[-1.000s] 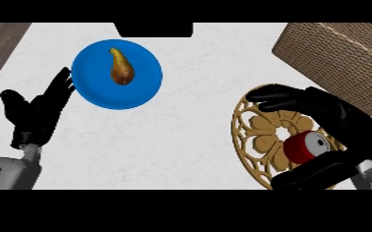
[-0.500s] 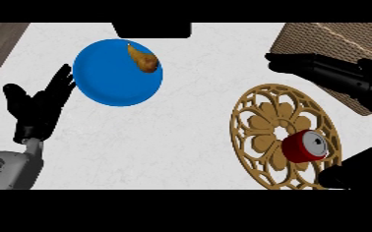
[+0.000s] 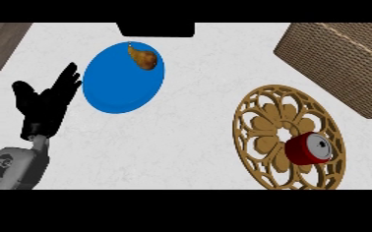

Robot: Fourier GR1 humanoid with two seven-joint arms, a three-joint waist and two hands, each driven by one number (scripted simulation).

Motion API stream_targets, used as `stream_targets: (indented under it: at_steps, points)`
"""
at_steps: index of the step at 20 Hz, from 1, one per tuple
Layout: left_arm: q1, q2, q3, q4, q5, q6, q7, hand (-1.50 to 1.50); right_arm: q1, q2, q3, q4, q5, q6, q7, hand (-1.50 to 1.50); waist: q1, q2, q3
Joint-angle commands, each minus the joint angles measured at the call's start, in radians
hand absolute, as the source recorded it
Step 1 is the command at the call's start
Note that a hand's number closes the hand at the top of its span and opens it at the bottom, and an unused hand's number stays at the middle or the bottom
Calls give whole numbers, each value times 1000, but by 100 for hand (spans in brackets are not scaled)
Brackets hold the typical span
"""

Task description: Pick the can from the placemat and place it in the basket

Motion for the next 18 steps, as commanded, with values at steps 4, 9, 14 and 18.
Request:
stream_targets:
  at_steps: [4,9,14,18]
  points:
    - [-11,19,28,-22,-3,-20,34,0,-128,-105,-2,216,-226,263,55,-150,7,1,2]
    - [8,-15,52,38,-13,-44,-31,0,48,-150,-143,232,-290,319,-77,-150,-20,0,4]
    - [48,-38,59,-1,-37,-37,-38,0,181,-111,-304,212,-219,287,-158,-150,-19,-2,5]
    - [48,-3,95,-37,-10,-70,21,0,390,-7,-407,110,-79,325,-272,-150,-27,-2,6]
